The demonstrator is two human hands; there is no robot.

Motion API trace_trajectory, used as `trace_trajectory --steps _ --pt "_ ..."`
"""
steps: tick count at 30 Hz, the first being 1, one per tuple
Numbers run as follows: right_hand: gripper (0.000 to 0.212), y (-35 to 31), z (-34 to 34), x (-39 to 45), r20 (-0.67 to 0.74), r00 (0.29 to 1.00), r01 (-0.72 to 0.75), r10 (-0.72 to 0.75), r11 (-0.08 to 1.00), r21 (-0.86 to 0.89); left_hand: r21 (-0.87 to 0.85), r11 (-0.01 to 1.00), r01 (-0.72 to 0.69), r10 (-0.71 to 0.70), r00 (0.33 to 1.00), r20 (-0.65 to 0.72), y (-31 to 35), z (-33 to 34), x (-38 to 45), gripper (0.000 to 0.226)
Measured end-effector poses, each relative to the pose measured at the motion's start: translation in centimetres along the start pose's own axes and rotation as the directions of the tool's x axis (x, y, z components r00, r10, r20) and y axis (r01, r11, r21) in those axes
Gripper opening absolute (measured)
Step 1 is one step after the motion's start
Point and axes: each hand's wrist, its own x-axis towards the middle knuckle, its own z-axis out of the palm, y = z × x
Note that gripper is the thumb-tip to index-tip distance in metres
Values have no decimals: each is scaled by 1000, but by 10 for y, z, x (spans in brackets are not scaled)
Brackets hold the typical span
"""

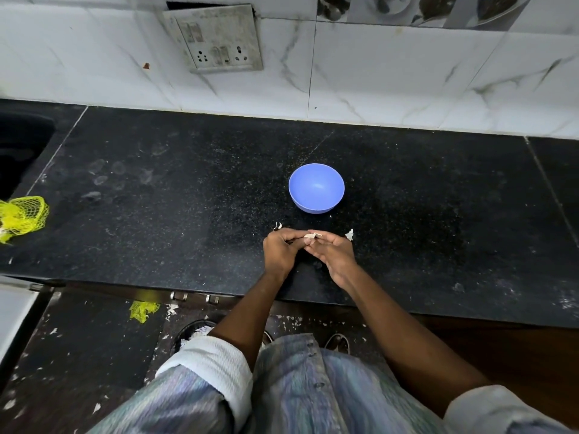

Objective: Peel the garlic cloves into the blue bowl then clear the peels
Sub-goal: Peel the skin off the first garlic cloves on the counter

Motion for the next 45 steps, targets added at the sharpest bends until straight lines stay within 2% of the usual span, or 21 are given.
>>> trace_trajectory --steps 3,8,22,27,29,32,36,41,45 --pt "23 0 1 0 -25 1000 9 -9 1000 19 -161 979 125 -134 990 -42 2 2 -5 15" --pt "27 2 4 -2 -39 999 21 -21 1000 17 -314 914 256 -304 946 -113 3 10 -9 14" --pt "16 6 12 -2 -75 995 62 -67 996 -69 -196 951 240 -286 924 -255 -2 17 -11 14" --pt "14 9 11 0 -116 990 67 -78 993 -96 -176 943 282 -314 931 -188 -9 17 -8 13" --pt "14 11 11 0 -123 989 68 -81 992 -107 -137 955 261 -281 948 -148 -11 13 -7 15" --pt "14 15 10 -1 -111 992 46 -58 992 -113 -16 985 170 -170 972 -162 -8 8 -6 18" --pt "18 11 9 -1 -100 994 39 -52 991 -126 44 994 100 -97 993 -67 -8 6 -4 18" --pt "10 7 5 -4 -65 997 39 -46 994 -103 141 990 12 -17 999 35 -8 -1 0 25" --pt "9 5 5 -5 -82 996 13 -20 996 -93 201 979 -42 29 997 65 -7 -5 5 19"
